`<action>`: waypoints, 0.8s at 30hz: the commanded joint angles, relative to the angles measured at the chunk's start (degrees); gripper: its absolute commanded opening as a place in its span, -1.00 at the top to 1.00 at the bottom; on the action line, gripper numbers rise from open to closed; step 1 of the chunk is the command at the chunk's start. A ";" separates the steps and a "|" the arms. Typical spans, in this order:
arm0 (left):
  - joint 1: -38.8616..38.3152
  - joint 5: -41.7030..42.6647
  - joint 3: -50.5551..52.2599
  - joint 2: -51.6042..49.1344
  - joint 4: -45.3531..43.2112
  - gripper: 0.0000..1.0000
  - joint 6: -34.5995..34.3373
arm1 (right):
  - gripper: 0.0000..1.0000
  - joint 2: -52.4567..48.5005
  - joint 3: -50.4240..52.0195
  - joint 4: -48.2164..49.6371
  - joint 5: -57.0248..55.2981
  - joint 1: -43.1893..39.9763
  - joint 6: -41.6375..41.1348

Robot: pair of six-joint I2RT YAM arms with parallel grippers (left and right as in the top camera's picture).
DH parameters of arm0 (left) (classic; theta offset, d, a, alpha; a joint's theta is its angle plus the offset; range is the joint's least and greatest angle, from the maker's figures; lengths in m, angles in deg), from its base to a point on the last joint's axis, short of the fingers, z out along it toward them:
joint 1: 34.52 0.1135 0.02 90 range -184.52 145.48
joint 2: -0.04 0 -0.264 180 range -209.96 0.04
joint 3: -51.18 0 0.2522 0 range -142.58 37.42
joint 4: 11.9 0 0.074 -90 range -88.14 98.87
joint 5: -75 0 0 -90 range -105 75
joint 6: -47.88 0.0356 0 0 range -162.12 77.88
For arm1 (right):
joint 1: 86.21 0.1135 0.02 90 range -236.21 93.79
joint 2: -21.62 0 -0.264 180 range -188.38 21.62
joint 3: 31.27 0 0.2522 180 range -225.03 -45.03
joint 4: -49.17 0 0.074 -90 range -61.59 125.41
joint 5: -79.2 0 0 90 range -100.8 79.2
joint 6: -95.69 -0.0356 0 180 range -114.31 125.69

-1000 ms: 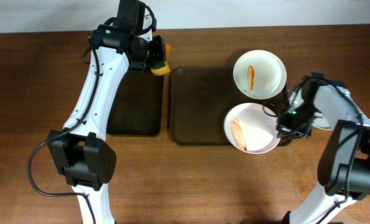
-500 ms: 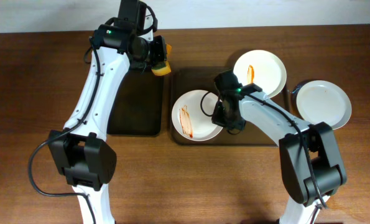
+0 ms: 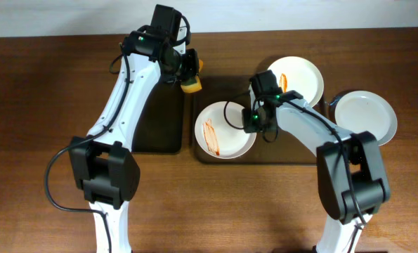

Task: Clean dirty plates on tray and stack at the side
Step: 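Grasp the next plate rim with the right gripper and bring sponge over it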

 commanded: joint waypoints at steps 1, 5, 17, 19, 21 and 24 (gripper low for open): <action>0.13 -0.15 -0.07 -0.70 -0.17 1.00 0.46 | 0.92 -1.05 -0.85 0.15 1.33 -0.04 -3.63; -0.66 -0.22 -0.07 -0.70 -0.59 1.00 0.48 | 0.92 -2.47 -0.76 -2.38 -1.75 -0.22 -15.58; -7.65 -4.48 0.13 -11.34 0.83 1.00 12.33 | 0.92 -2.69 -0.76 -5.81 -0.76 -4.24 -19.34; -7.65 -3.98 0.13 -13.73 0.79 1.00 16.79 | 0.92 -2.80 -0.76 -5.77 -0.33 -4.52 -19.32; -7.80 -3.85 0.13 -15.78 1.20 1.00 20.87 | 0.92 -2.80 -0.76 -5.73 0.09 -4.83 -19.34; -9.01 1.92 0.13 -19.67 1.60 1.00 24.09 | 0.92 -2.84 -0.50 -5.70 0.26 -5.38 -19.12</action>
